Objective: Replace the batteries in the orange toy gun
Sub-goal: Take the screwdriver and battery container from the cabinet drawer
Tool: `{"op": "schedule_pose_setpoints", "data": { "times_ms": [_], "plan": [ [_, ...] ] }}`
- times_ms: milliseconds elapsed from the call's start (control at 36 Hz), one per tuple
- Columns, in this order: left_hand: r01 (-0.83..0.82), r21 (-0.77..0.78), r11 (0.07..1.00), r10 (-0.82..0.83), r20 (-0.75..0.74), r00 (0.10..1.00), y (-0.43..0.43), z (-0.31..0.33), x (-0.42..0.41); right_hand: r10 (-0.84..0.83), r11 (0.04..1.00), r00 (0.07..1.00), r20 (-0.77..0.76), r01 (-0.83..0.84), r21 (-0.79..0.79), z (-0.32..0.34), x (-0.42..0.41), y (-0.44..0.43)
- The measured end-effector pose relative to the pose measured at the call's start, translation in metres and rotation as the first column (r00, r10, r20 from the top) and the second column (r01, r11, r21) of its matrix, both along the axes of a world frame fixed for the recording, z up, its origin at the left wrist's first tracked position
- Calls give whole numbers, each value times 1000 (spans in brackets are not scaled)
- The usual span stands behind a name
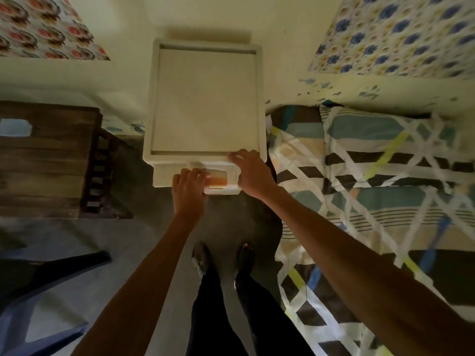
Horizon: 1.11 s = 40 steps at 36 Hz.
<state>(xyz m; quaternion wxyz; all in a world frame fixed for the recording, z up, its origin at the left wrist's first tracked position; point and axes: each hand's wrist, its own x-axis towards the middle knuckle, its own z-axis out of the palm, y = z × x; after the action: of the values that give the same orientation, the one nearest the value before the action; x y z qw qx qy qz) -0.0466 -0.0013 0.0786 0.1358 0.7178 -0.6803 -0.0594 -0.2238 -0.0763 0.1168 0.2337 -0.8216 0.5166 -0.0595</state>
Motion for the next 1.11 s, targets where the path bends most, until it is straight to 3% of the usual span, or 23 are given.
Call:
{"op": "schedule_pose_setpoints", "data": {
  "times_ms": [278, 472, 639, 778, 944, 1111],
  "plan": [
    [-67, -47, 997, 64, -60, 996, -12, -2, 4, 25, 1000, 1000, -7, -25, -16, 0, 0, 2],
    [-89, -94, 992, 78, -121, 990, 7, 3, -5, 9, 994, 993, -115, -21, -103, -14, 6, 22],
    [-34, 113, 993, 68, -309, 949, 33, -21, -2, -62, 988, 986, -158, 38, -152, -24, 17, 54],
    [-2, 138, 990, 51, -351, 935, 44, -63, 8, -164, 953, 986, -41, 147, -264, -37, 28, 67],
    [-20, 28, 999, 27, -282, 959, 11, -107, 22, -184, 883, 982, 41, 183, -432, -48, 46, 56],
    [12, -95, 995, -32, -206, 978, -23, -156, 23, -156, 854, 984, -90, 88, -512, -89, 55, 50]
  ]
}}
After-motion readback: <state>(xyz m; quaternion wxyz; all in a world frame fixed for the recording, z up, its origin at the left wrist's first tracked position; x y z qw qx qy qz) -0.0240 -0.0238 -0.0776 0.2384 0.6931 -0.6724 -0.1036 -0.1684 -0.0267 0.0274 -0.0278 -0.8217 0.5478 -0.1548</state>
